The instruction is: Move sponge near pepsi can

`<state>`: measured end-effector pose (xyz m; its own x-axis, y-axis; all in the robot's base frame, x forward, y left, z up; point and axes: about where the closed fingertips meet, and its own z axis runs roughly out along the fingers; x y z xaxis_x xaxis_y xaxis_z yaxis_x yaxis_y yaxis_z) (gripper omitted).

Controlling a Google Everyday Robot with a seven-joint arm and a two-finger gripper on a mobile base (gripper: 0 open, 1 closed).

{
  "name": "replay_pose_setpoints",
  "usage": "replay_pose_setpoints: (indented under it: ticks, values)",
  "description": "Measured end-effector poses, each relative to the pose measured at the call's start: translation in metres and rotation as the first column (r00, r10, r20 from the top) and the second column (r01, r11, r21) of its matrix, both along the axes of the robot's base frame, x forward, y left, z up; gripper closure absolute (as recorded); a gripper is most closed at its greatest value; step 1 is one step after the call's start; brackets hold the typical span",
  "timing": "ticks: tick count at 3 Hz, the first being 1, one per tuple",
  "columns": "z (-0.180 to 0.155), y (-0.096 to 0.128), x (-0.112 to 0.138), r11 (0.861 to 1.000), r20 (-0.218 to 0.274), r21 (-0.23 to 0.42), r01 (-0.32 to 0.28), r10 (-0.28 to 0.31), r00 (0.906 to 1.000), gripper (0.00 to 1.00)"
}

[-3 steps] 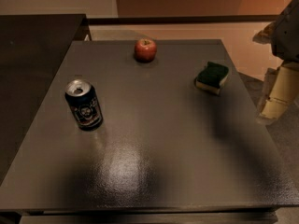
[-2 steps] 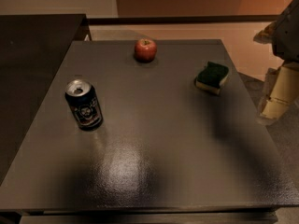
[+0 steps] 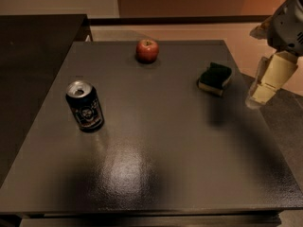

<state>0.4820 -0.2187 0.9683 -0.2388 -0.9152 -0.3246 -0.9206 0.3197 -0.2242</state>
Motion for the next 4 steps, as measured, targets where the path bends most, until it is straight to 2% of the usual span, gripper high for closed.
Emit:
replay_pose_setpoints:
  ticks: [1, 3, 4]
  values:
    - [-0.007, -0.005, 0.032, 0.996, 0.018, 0.082, 0.037, -0.039, 0.9991, 0.0]
    - [-0.027, -0.02, 0.086, 0.969, 0.047, 0.222, 0.11, -0.124, 0.9912, 0.0]
    - [-0.042, -0.026, 0.107, 0.954, 0.025, 0.265, 0.139, -0.15, 0.9883, 0.0]
